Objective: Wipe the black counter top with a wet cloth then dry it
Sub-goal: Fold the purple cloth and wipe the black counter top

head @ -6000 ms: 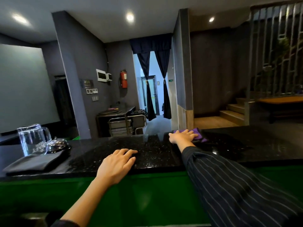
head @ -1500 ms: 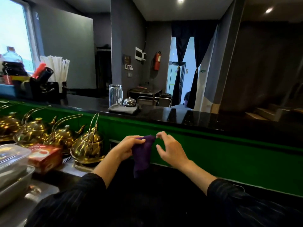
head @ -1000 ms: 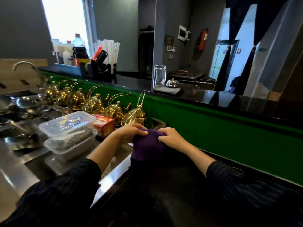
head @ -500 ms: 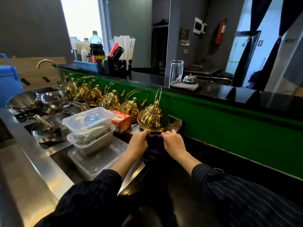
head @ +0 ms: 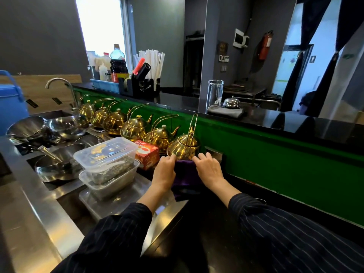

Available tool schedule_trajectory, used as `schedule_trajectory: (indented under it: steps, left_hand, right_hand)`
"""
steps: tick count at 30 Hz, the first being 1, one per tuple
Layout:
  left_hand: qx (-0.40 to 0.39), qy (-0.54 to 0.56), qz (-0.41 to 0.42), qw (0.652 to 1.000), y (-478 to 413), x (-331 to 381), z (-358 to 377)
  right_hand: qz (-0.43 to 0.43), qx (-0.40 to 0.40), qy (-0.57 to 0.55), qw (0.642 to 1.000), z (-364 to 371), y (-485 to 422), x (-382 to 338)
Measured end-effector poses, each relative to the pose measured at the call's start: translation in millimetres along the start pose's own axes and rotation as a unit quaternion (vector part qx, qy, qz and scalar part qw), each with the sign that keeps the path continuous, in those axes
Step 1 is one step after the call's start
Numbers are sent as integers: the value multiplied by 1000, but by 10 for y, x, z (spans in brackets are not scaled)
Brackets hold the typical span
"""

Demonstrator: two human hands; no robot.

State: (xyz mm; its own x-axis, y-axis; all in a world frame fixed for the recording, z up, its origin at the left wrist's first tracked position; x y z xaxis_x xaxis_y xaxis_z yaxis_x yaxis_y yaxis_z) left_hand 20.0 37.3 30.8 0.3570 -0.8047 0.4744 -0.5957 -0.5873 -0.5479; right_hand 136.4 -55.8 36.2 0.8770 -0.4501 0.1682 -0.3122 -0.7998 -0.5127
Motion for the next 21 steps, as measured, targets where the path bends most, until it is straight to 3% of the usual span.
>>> schedule_trajectory:
  steps: [4,12,18,21]
  left_hand:
    - [7,1,-9,1000,-93,-25,-41]
    - [-73,-20,41,996,191,-96,202]
    - [-76,-43,56,995,218,-121,178]
    - [-120,-40,102,987,317,-156,182]
  right_hand:
    - [-9,-6,-2,1000,-26,-98,-36]
    - [-31,-14,19,999,192,147,145]
    - [-126,45,19,991,93,371,48]
    - [-169,31,19,985,152,598,43]
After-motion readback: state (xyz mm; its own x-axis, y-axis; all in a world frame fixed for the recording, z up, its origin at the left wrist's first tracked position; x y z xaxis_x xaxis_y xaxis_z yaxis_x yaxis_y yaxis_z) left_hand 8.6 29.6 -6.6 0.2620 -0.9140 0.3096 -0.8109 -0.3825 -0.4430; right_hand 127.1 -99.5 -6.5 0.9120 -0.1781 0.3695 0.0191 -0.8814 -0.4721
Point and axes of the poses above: each hand's wrist, its own y-axis away from the middle knuckle, its own z-axis out of the palm, x = y × z, the point moved 4 cm from there along -y, towards the middle knuckle, and after that the axes turned 5 degrees about y, right-handed, at the moved point
